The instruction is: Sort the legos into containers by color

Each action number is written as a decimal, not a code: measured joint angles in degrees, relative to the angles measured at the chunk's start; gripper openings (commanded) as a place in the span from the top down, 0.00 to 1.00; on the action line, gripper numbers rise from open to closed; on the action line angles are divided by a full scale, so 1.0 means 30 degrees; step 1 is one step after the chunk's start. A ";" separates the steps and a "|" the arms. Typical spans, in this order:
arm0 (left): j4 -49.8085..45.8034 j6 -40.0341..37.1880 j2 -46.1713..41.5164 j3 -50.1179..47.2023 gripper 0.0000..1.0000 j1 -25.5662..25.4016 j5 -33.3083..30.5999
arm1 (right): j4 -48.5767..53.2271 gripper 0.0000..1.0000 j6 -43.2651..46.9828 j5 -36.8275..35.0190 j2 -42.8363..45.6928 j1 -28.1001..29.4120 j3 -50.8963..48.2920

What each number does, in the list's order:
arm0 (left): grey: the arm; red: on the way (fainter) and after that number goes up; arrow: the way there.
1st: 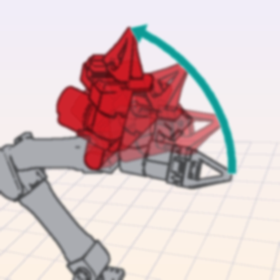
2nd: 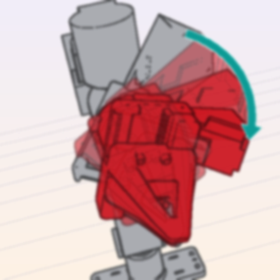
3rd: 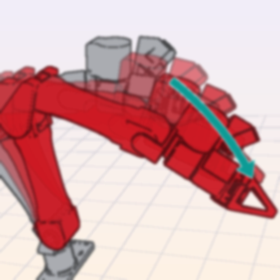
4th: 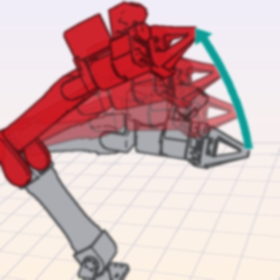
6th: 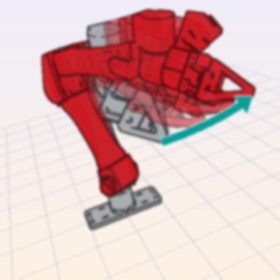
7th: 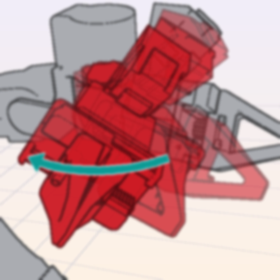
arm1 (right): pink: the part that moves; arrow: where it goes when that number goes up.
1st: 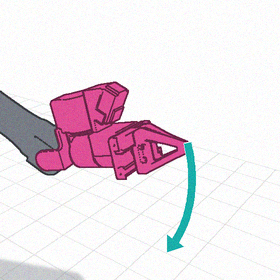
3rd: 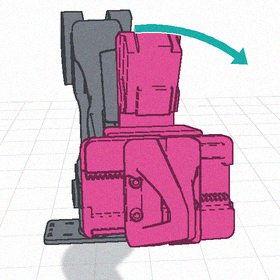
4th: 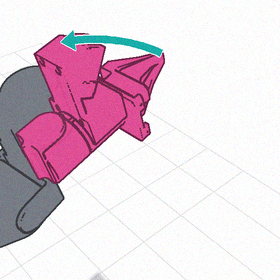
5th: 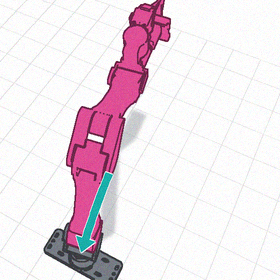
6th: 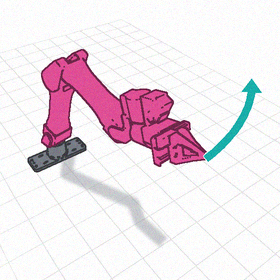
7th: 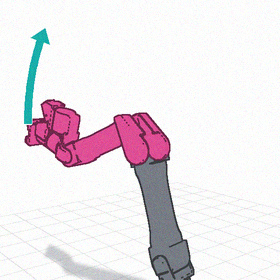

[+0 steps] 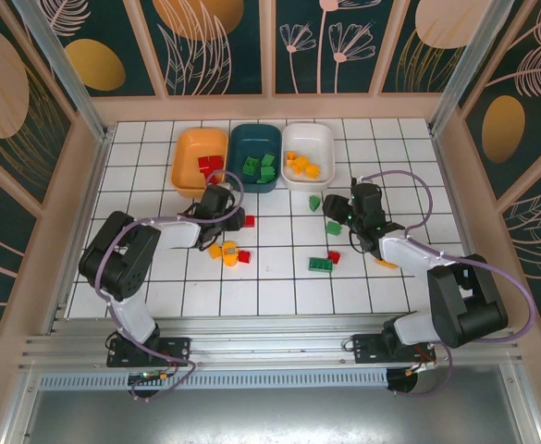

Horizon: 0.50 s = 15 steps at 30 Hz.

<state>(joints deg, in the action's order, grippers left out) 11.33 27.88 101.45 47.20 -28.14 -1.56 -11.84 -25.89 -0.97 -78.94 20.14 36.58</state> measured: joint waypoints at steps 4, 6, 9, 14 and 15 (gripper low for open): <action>-0.1086 0.0918 -0.1683 -0.1188 0.35 0.0000 0.0838 | 0.0000 0.38 0.0000 0.0000 0.0000 0.0007 0.0000; -0.1741 0.1377 -0.2455 -0.1304 0.26 -0.0007 0.0969 | -0.0007 0.38 0.0000 0.0000 -0.0015 0.0022 0.0000; -0.2193 0.1639 -0.3118 -0.1005 0.22 -0.0022 0.0984 | -0.0007 0.38 0.0000 0.0015 -0.0168 0.0080 0.0000; -0.3002 0.1457 -0.2586 0.0255 0.31 -0.0022 0.0707 | -0.0007 0.38 0.0000 0.0000 -0.0248 0.0153 0.0007; -0.3206 0.1326 -0.2346 0.0517 0.31 -0.0022 0.0532 | 0.0007 0.38 0.0000 0.0000 -0.0248 0.0168 0.0007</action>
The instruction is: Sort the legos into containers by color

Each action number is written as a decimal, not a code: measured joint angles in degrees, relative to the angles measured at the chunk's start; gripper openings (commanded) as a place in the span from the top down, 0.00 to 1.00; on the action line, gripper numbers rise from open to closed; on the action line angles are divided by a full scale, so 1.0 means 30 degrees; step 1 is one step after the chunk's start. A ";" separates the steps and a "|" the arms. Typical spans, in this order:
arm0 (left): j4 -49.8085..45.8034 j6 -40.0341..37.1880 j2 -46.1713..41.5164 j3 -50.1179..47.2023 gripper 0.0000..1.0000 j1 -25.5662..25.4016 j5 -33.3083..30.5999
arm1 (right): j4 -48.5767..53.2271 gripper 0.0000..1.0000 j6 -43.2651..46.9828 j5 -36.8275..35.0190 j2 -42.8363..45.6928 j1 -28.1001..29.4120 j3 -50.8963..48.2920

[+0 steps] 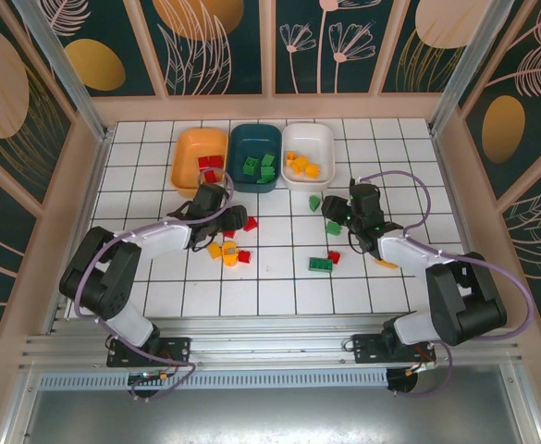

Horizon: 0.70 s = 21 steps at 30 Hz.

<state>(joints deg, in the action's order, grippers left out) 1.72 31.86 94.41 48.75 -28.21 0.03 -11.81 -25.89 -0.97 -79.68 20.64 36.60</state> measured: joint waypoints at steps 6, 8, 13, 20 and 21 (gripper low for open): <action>-0.1916 -0.0947 0.0627 0.0641 0.32 -0.0080 -0.0809 | 0.0000 0.38 0.0000 -0.0007 0.0007 0.0015 0.0000; -0.2645 -0.1311 0.0627 0.0648 0.32 -0.0226 -0.1144 | -0.0007 0.38 0.0000 0.0000 0.0007 0.0015 0.0000; -0.3650 -0.1916 0.0772 0.0648 0.34 -0.0481 -0.1326 | -0.0007 0.38 0.0000 0.0000 0.0007 0.0022 0.0000; -0.3679 -0.2186 0.1647 0.0933 0.49 -0.0503 -0.1829 | 0.0000 0.38 0.0000 0.0000 0.0007 0.0044 0.0000; -0.3650 -0.2229 0.1763 0.0984 0.53 -0.0503 -0.1902 | 0.0000 0.38 0.0000 0.0000 0.0007 0.0051 0.0000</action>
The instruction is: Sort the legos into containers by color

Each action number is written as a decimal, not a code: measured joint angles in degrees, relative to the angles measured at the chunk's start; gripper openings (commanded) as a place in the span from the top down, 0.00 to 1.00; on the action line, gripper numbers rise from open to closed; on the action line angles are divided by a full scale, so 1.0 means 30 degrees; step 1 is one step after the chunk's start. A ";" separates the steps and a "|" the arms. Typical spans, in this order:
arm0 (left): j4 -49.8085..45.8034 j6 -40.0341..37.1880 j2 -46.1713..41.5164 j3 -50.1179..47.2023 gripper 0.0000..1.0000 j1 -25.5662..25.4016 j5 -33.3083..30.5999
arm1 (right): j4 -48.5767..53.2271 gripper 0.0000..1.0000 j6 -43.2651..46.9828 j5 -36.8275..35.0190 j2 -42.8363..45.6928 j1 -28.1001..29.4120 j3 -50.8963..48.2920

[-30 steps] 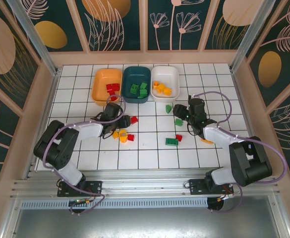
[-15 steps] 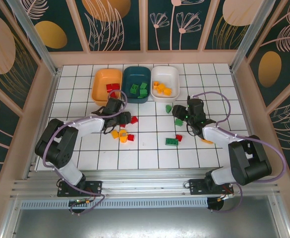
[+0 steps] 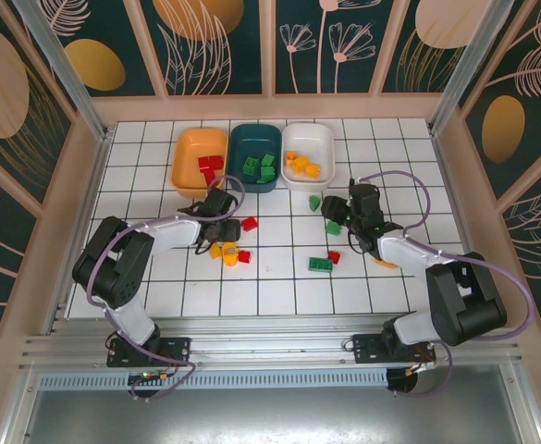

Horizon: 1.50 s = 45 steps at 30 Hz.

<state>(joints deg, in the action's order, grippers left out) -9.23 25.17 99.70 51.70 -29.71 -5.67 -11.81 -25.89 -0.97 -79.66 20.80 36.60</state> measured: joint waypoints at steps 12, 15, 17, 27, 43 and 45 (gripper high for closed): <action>-0.0583 -0.0015 0.0393 0.1530 0.68 0.0007 -0.0364 | -0.0007 0.38 0.0000 -0.0015 0.0000 0.0007 0.0000; -0.1035 -0.0015 0.0022 0.2630 0.70 0.0007 -0.0918 | 0.0000 0.38 0.0000 -0.0015 0.0000 0.0022 0.0000; -0.1406 -0.0022 -0.0233 0.3650 0.71 0.0022 -0.1443 | 0.0000 0.38 0.0000 -0.0022 0.0044 0.0036 0.0000; -0.1494 0.0627 0.1042 0.9092 0.71 0.4554 -0.0605 | -0.0051 0.38 -0.0102 -0.0095 0.1005 -0.0219 -0.0029; -0.2492 0.1107 0.7694 1.4032 0.40 0.6411 0.1428 | 0.2412 0.31 -0.2149 0.1581 0.3832 -0.5129 -0.2091; -0.2441 0.1122 0.7694 1.4032 0.29 0.6411 0.1647 | 0.3184 0.28 -0.2251 0.1290 0.4320 -0.5610 -0.2164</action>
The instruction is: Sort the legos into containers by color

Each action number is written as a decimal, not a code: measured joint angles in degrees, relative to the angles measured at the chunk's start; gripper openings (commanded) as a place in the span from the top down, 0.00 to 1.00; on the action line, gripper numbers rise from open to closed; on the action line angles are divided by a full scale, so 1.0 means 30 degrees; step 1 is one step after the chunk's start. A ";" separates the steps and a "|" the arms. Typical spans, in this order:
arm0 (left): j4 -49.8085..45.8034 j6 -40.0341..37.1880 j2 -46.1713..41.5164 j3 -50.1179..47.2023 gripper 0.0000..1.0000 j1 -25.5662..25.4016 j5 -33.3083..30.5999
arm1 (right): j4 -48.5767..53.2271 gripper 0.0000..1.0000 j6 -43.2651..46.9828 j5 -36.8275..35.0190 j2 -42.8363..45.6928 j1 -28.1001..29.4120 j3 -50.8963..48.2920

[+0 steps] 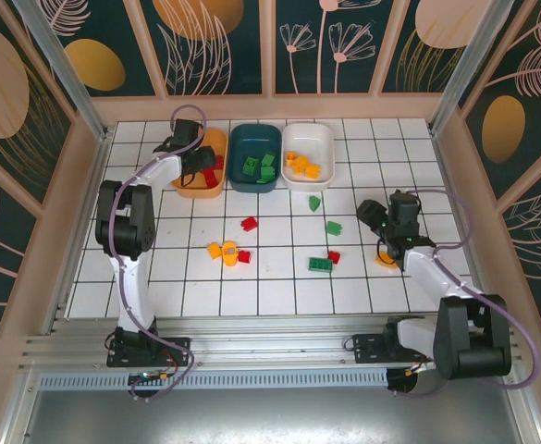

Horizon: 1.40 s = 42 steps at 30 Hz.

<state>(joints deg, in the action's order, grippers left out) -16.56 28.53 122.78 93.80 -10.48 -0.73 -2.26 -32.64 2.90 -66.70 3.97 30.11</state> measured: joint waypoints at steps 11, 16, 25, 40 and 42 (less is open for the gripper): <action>0.2470 0.0809 -0.5013 -0.6149 0.02 -0.0007 0.1843 | 0.4699 0.18 -0.1406 -0.2667 0.2514 -0.0933 -0.0430; 0.5042 0.1770 -0.9938 -1.0557 0.02 -0.0554 0.3002 | 0.6280 0.06 -0.2419 -0.3621 0.2856 -0.1064 -0.1137; 0.8029 0.3541 -1.2123 -1.6116 0.02 -0.3279 0.4830 | 0.6630 0.10 -0.3446 -0.2470 0.1821 -0.1188 -0.1668; 0.8014 0.3592 -1.3304 -1.5446 0.02 -0.3169 0.5107 | 0.2470 0.18 -0.2805 0.2710 -0.3730 -0.0102 0.0947; 0.8014 0.3592 -1.3304 -1.5446 0.02 -0.3169 0.5107 | 0.1770 0.17 -0.2470 0.3694 -0.3898 0.0153 0.1078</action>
<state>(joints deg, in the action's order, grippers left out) 7.49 39.31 82.87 47.46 -19.99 14.59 3.05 -40.05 13.98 -78.39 4.43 33.34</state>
